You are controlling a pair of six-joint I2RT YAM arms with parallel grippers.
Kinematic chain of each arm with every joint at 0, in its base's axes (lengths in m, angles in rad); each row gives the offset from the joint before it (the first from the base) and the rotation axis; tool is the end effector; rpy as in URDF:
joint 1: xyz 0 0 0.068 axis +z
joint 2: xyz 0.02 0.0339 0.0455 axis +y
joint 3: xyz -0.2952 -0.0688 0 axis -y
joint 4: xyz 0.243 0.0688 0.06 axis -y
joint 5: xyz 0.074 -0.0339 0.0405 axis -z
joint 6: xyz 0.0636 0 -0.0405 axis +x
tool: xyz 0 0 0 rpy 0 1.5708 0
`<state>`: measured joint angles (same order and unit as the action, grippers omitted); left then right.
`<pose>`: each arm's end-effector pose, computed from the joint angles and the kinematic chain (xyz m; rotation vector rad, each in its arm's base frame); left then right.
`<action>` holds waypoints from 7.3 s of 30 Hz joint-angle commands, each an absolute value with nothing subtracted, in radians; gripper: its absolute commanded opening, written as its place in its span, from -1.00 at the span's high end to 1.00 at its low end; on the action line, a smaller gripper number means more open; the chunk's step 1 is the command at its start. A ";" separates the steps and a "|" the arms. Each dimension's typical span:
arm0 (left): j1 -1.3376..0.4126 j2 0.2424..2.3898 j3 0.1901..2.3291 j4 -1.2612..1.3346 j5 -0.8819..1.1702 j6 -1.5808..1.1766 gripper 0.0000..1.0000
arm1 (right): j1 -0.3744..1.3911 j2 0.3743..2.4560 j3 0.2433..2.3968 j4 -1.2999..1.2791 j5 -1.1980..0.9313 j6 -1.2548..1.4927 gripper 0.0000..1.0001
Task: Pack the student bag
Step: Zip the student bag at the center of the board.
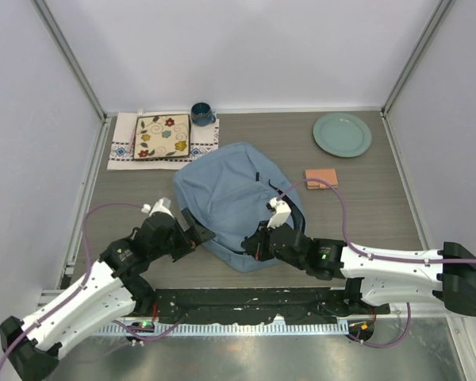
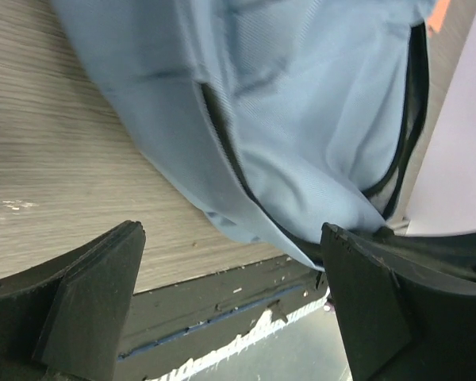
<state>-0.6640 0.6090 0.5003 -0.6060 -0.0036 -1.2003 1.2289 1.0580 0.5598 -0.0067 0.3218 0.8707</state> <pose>0.1024 -0.0799 0.2255 -0.6587 2.3895 -0.9053 0.0977 0.2145 0.2423 -0.1831 2.1843 0.9401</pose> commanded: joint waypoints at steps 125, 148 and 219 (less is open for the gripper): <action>-1.442 0.368 0.342 -0.868 -0.683 -1.856 -0.08 | 1.247 0.626 0.423 -0.388 0.848 1.131 0.98; -1.445 1.084 0.944 -0.494 -0.548 -0.669 -0.98 | 1.247 0.652 0.442 -0.307 0.773 1.080 0.99; -1.560 1.116 0.768 -0.213 -0.715 -0.713 -0.99 | 0.959 0.879 0.430 0.103 0.316 0.827 0.98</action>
